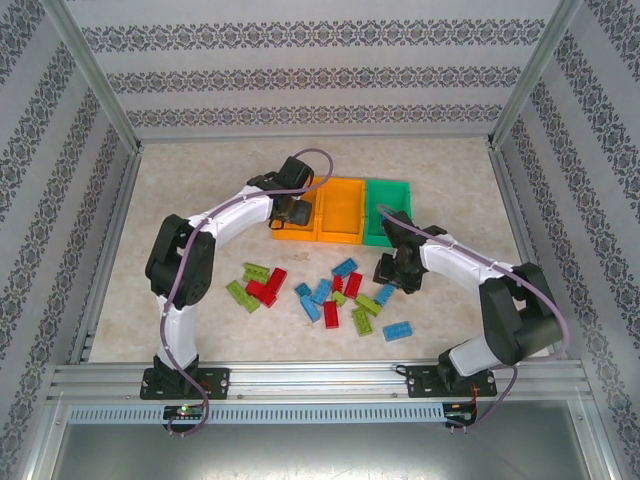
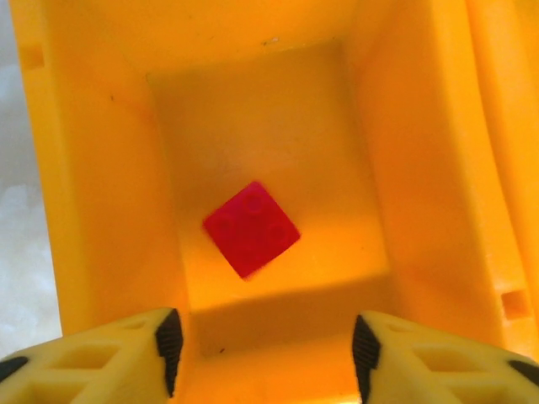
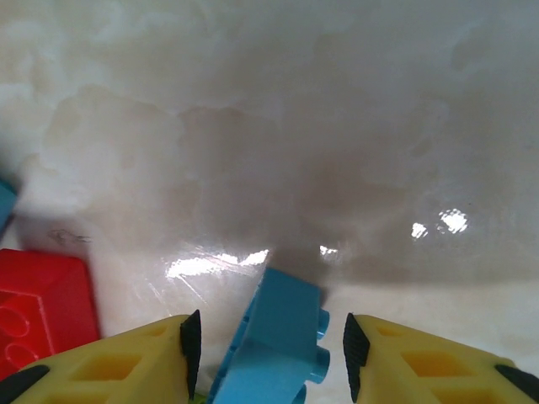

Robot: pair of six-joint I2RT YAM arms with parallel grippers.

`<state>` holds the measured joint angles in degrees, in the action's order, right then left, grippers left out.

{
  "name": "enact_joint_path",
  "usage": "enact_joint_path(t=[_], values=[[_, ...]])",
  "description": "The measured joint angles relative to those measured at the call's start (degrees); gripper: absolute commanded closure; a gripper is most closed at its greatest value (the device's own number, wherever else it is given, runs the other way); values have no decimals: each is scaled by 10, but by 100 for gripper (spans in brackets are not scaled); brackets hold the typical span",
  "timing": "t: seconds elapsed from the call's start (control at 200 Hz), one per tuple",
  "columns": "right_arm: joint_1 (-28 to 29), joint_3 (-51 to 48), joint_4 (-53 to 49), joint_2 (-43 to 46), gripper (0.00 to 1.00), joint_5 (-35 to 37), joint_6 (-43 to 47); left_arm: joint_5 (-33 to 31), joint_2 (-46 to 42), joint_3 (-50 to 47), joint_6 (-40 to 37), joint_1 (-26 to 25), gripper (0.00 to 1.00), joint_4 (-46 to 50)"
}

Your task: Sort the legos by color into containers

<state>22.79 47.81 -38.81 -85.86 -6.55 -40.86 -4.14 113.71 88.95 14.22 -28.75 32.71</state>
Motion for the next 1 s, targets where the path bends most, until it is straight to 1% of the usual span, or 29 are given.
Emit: enact_joint_path(t=[0.12, 0.175, 0.31, 0.44, 0.525, 0.639, 0.779, 1.004], values=[[2, -4, 0, -9, 50, -4, 0, 7, -37, -39, 6, 0, 30, -17], [4, -6, 0, -9, 52, -4, 0, 9, -58, -56, 9, 0, 29, -23], [10, -6, 0, -11, 63, -7, 0, 9, -99, -81, 12, 0, 27, -38], [11, -6, 1, -24, 75, -11, 0, 9, -120, -100, 13, 0, 27, -50], [11, -5, 3, -24, 79, -12, -1, 8, -129, -116, 13, 0, 26, -53], [11, -4, 5, -24, 82, -12, -2, 5, -136, -134, 13, 0, 26, -53], [9, 10, 3, -24, 83, 0, -1, 4, -141, -142, 13, 0, 26, -53], [-10, 101, 5, 0, 82, 50, 32, 4, -163, -174, 15, 0, 25, -54]])
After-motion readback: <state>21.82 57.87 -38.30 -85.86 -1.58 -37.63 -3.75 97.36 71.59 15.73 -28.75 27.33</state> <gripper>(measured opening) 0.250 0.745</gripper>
